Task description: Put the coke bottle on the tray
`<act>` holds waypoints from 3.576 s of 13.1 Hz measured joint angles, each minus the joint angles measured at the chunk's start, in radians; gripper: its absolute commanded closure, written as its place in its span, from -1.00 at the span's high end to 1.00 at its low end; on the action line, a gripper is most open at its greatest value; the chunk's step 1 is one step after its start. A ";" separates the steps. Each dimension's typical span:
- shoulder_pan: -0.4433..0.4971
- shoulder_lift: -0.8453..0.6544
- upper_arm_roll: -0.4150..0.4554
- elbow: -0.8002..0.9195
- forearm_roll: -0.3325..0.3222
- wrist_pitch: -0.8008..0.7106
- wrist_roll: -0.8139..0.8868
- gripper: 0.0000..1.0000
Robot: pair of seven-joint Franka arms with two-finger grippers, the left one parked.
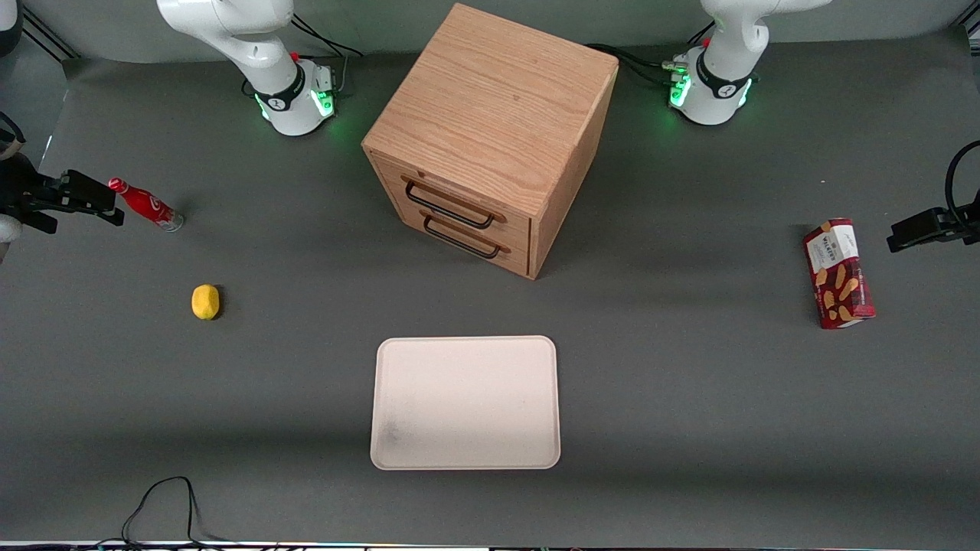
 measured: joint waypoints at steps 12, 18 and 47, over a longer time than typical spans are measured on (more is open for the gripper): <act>0.002 0.002 -0.010 0.000 0.000 -0.003 0.000 1.00; 0.002 -0.026 -0.123 -0.036 0.000 -0.015 -0.048 1.00; 0.007 -0.515 -0.545 -0.738 -0.246 0.321 -0.421 1.00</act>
